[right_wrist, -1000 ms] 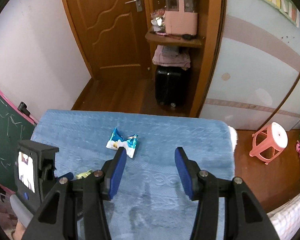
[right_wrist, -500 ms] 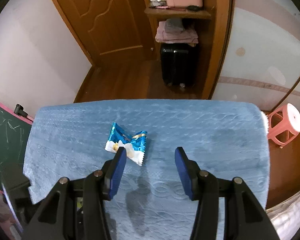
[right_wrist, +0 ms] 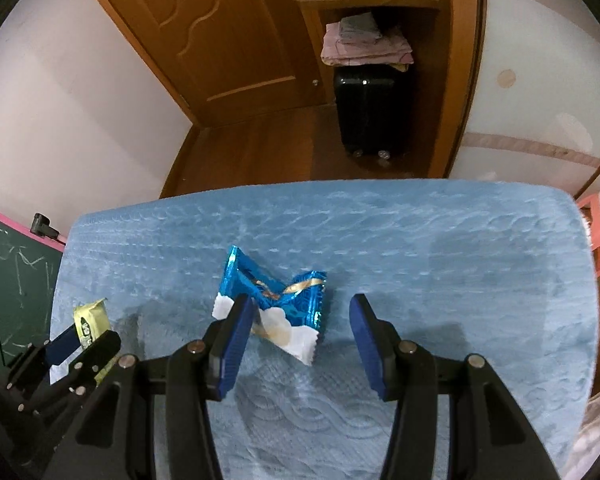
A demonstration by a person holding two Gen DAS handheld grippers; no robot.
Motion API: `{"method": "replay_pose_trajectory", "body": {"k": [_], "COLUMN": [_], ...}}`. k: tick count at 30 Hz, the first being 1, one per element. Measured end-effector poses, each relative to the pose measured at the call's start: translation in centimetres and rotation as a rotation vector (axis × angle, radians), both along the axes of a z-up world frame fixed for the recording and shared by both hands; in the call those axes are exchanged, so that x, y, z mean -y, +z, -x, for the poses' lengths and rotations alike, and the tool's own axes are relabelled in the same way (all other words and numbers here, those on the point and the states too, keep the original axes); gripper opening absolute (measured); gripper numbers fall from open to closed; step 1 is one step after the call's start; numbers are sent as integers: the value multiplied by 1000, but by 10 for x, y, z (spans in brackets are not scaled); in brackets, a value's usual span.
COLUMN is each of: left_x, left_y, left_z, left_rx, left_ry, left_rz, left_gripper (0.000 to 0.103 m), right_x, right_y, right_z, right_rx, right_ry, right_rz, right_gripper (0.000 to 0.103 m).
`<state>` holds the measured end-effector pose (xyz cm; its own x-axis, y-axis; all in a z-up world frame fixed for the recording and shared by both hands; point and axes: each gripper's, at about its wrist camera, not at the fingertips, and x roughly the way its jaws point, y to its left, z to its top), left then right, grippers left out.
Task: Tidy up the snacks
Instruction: 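Grasp the yellow-green pack with the left tool while the right tool grasps the blue-white candy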
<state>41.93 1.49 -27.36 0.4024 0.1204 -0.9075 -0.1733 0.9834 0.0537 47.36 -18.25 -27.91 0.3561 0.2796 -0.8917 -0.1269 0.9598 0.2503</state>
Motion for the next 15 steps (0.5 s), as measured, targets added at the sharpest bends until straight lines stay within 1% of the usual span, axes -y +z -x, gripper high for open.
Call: {"method": "replay_pose_trajectory", "body": {"k": [2, 4, 7, 8, 10, 13, 15], "left_x": [-4, -3, -2, -3, -2, -2, 0], "left_y": [-3, -6, -6, -5, -4, -1, 4], "left_z": [-2, 0, 4, 5, 6, 8, 10], "left_rx": [7, 4, 19, 21, 24, 34, 37], "left_ry": [10, 15, 17, 17, 20, 18, 11], "left_rz": [17, 35, 33, 33, 33, 31, 30], "left_gripper": [42, 42, 42, 42, 42, 42, 42], "right_x": [-1, -5, -14, -17, -19, -18, -19], "right_y": [-6, -10, -11, -11, -9, -7, -3], "right_z": [-3, -5, -5, -4, -3, 0, 5], "right_rx": [-11, -16, -6, 2, 3, 6, 15], "right_ry": [-5, -5, 17, 27, 57, 59, 67], "right_rz": [-40, -59, -40, -28, -40, -36, -16], "right_gripper": [51, 51, 51, 48, 39, 36, 36]}}
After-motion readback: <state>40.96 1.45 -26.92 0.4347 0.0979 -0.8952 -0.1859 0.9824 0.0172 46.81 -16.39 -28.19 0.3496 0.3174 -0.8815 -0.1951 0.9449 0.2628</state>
